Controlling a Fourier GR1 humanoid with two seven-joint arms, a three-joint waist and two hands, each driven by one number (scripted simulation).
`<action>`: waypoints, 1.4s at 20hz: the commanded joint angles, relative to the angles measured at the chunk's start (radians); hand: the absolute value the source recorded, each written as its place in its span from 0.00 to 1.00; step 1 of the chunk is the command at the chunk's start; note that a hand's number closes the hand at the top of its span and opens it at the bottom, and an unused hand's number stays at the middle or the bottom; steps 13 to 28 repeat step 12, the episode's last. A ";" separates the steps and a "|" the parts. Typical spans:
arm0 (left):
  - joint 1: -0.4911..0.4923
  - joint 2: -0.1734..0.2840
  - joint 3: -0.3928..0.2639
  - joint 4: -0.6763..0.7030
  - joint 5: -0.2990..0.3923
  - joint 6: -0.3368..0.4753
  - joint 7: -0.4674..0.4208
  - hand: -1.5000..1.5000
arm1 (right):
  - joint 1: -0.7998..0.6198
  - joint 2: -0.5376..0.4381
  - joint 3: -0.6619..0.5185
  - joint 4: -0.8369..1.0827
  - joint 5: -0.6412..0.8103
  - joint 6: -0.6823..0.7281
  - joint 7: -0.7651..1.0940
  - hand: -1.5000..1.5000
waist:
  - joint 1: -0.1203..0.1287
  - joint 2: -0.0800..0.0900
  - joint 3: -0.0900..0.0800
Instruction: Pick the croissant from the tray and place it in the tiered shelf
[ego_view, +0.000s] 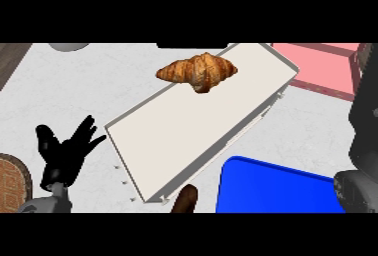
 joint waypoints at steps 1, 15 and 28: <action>0.052 -0.006 -0.011 0.006 -0.015 -0.002 -0.014 0.50 | 0.011 -0.112 -0.103 0.121 -0.025 -0.013 -0.060 0.00 | 0.008 0.006 -0.002; 0.018 -0.006 -0.002 0.017 -0.011 -0.007 -0.002 0.50 | 0.019 -0.405 -0.241 0.435 -0.231 0.226 -0.187 0.00 | 0.005 0.006 -0.002; 0.018 -0.006 -0.002 0.017 -0.011 -0.007 -0.002 0.50 | 0.019 -0.405 -0.241 0.435 -0.231 0.226 -0.187 0.00 | 0.005 0.006 -0.002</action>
